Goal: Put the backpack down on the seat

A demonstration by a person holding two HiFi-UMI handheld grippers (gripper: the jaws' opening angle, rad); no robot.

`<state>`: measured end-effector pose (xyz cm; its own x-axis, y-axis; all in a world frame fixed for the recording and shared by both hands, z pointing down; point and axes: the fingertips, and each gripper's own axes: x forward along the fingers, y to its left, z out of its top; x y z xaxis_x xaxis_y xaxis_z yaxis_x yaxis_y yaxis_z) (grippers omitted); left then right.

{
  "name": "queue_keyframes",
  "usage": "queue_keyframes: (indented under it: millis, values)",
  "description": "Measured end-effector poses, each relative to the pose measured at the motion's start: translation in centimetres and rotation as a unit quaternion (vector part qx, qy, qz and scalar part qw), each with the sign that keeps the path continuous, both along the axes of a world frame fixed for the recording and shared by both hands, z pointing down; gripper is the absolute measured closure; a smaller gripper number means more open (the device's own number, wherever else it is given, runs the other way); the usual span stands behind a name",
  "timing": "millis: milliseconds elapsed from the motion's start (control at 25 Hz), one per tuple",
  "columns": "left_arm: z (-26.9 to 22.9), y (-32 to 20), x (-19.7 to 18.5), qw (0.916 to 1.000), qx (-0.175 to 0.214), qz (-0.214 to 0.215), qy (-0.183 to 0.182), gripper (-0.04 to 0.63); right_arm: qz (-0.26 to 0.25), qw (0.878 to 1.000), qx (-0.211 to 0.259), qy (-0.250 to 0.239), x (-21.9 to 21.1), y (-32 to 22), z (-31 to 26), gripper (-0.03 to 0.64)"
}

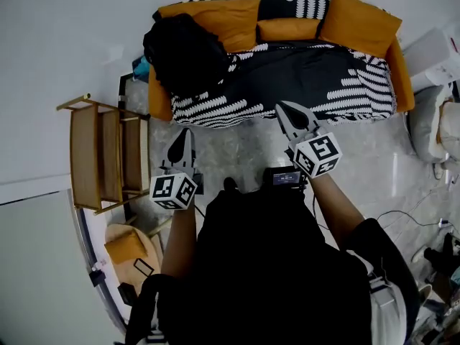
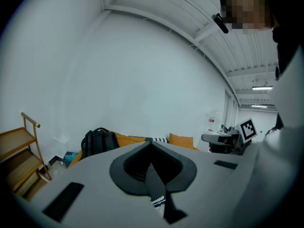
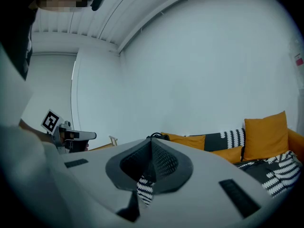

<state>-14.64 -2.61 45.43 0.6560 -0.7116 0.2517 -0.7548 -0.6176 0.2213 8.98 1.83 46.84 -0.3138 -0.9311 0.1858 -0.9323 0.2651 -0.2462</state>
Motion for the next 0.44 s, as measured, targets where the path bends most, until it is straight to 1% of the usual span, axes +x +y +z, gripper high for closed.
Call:
queue_keyframes:
  millis: [120,240,440]
  values:
    - [-0.6,-0.9,-0.2,0.9999,0.006,0.015,0.005,0.580,0.011,1.000,0.003,0.003,-0.8,-0.4,-0.7,0.586]
    - [-1.4,-1.4,-0.8,0.9995,0.011,0.023,0.018,0.580,0.009,1.000,-0.001,0.005,-2.0,-0.4,-0.9,0.586]
    - [-1.3,-2.6,-3.7,0.9993,-0.003,0.020,0.032,0.580,0.007,1.000,-0.003,0.002,-4.9,-1.3,-1.4,0.586]
